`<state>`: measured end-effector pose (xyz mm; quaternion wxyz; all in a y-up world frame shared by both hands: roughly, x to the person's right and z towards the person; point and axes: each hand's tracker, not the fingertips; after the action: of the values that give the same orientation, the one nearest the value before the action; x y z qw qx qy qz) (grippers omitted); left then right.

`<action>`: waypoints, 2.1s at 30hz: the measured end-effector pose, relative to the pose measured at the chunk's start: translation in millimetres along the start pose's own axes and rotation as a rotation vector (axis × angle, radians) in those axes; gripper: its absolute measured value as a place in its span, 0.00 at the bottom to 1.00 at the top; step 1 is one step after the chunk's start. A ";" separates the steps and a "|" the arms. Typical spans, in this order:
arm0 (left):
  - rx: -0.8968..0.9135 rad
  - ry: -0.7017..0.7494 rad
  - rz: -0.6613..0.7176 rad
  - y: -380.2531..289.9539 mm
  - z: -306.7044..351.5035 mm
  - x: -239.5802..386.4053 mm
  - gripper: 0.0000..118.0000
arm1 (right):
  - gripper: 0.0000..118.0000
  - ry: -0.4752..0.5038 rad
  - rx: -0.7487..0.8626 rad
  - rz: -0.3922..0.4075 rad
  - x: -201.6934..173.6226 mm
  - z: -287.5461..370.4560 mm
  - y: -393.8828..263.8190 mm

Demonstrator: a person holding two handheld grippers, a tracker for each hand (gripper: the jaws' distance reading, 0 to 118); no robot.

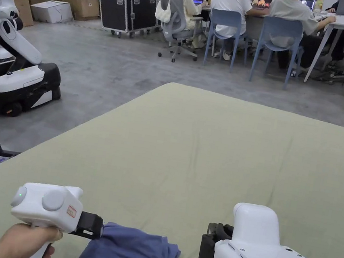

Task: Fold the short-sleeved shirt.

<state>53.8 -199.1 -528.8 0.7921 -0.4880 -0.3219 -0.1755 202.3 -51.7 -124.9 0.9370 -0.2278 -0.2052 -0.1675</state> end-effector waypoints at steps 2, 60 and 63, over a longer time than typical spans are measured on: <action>0.045 0.053 0.008 0.2 20.7 4.2 0.61 | 0.02 -0.003 0.009 0.004 1.1 3.0 3.3; 0.852 -0.322 -0.229 -51.2 310.0 472.5 0.00 | 0.02 -0.745 0.373 -0.063 314.5 324.2 28.8; 0.854 -0.315 -0.231 -51.3 310.2 471.4 0.00 | 0.02 -0.747 0.374 -0.057 312.5 322.3 30.7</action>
<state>263.1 69.2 -75.7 0.8388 -0.1002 -0.5338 -0.0382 384.2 64.9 269.8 0.8184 -0.0929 -0.5640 -0.0589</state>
